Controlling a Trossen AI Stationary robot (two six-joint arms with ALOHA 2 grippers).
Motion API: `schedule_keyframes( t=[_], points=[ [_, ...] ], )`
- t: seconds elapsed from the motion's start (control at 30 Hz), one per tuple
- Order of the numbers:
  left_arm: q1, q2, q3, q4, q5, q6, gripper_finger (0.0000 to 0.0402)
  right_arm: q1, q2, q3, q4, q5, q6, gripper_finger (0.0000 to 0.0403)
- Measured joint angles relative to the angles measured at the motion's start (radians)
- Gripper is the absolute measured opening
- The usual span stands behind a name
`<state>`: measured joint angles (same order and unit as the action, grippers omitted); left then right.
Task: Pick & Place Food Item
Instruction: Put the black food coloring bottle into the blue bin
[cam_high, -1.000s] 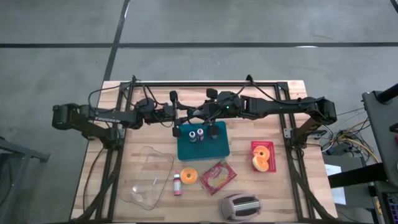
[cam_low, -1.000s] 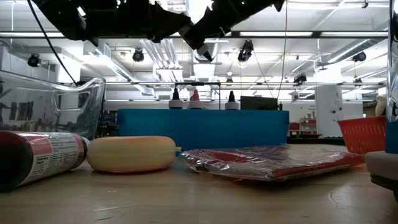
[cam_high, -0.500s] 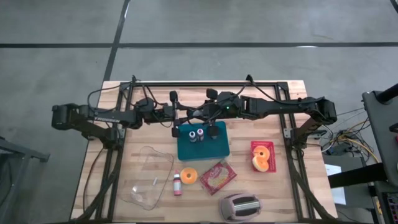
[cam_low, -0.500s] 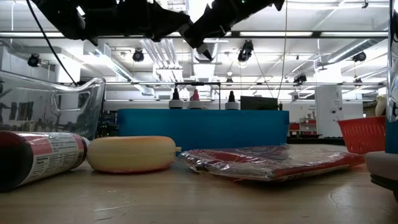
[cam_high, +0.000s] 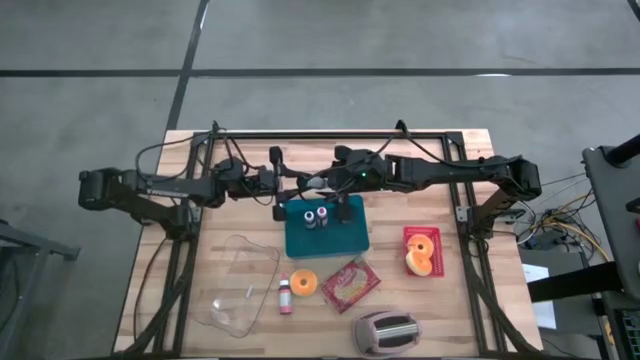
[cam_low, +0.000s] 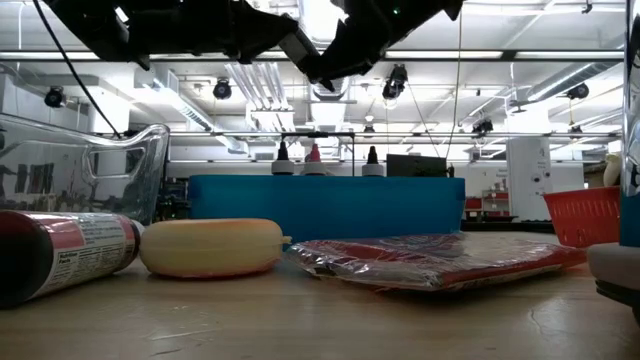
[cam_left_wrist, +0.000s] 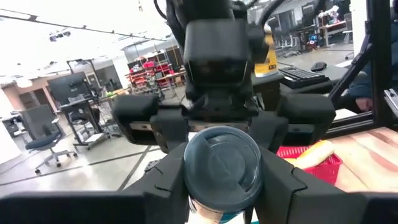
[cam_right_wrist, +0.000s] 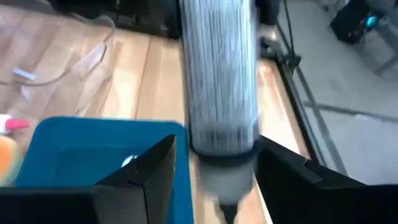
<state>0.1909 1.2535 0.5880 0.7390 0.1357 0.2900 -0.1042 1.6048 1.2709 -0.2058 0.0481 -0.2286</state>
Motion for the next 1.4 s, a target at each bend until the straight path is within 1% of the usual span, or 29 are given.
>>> schedule_keyframes(
  t=[0.13, 0.27, 0.4, 0.5, 0.57, 0.63, 0.73, 0.8, 0.87, 0.97, 1.07, 1.27, 1.4],
  points=[
    [0.0, -0.045, -0.006, -0.005, -0.021, 0.01, 0.013, -0.002, -0.007, -0.001, -0.032, 0.003, 0.021, 0.0203],
    [0.0, -0.095, -0.008, -0.051, -0.021, 0.009, 0.013, -0.002, -0.007, -0.002, -0.031, 0.002, 0.026, 0.0203],
    [0.0, -0.155, -0.036, -0.06, -0.032, 0.014, 0.0129, -0.002, -0.009, -0.033, 0.011, -0.011, 0.05, 0.0203],
    [0.003, -0.212, -0.057, -0.049, -0.066, 0.017, 0.0128, -0.004, -0.015, -0.087, 0.112, -0.053, 0.07, 0.0203],
    [0.002, -0.254, -0.082, -0.044, -0.065, 0.017, 0.0128, -0.01, -0.031, -0.135, 0.236, -0.097, 0.089, 0.0203],
    [0.001, -0.295, -0.114, -0.01, -0.057, 0.017, 0.0128, -0.016, -0.048, -0.191, 0.357, -0.116, 0.098, 0.0203],
    [0.001, -0.352, -0.162, 0.087, -0.051, 0.005, 0.0128, -0.025, -0.068, -0.273, 0.51, -0.122, 0.103, 0.0203],
    [0.001, -0.371, -0.205, 0.167, -0.038, -0.011, 0.0128, -0.035, -0.077, -0.307, 0.612, -0.166, 0.125, 0.0203],
    [-0.002, -0.366, -0.25, 0.285, -0.001, -0.02, 0.0128, -0.051, -0.089, -0.335, 0.684, -0.233, 0.149, 0.0203],
    [-0.003, -0.344, -0.285, 0.461, 0.01, -0.043, 0.0128, -0.076, -0.089, -0.358, 0.774, -0.318, 0.174, 0.0203],
    [-0.002, -0.298, -0.291, 0.534, 0.007, -0.047, 0.0128, -0.093, -0.087, -0.359, 0.844, -0.395, 0.194, 0.0203],
    [-0.002, -0.179, -0.206, 0.613, 0.056, -0.046, 0.0128, -0.13, -0.075, -0.359, 1.02, -0.546, 0.277, 0.0203],
    [-0.003, -0.079, -0.143, 0.705, 0.097, -0.043, 0.0128, -0.155, -0.043, -0.359, 1.152, -0.599, 0.361, 0.0203]
  ],
)
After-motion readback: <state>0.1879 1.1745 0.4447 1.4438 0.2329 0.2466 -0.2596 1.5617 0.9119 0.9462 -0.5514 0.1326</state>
